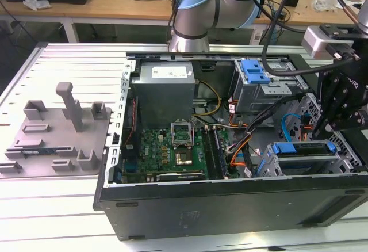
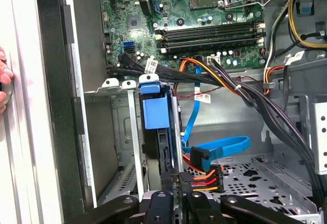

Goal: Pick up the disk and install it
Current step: 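Insert the first disk wire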

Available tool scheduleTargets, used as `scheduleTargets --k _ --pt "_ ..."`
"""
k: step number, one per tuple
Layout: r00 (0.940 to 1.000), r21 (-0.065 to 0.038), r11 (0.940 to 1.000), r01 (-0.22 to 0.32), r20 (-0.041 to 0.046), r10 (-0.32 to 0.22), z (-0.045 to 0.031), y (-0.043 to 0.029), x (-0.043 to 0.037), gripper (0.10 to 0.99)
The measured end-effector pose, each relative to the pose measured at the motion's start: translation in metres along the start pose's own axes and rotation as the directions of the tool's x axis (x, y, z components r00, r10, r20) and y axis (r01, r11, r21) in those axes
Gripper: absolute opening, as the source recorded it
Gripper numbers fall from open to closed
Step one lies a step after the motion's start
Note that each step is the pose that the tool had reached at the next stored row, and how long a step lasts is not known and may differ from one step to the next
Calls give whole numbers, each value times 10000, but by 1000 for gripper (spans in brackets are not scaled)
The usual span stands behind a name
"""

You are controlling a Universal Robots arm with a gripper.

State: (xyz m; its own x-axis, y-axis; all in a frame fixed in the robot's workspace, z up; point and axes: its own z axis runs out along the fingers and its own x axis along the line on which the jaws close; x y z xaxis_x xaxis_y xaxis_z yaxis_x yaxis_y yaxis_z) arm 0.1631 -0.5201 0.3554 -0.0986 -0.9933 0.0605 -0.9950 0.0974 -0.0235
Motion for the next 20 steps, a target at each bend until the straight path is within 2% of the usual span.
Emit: scheduleTargets --k 20 --pt "10000 0 10000 0 2 0 40 -8 4 165"
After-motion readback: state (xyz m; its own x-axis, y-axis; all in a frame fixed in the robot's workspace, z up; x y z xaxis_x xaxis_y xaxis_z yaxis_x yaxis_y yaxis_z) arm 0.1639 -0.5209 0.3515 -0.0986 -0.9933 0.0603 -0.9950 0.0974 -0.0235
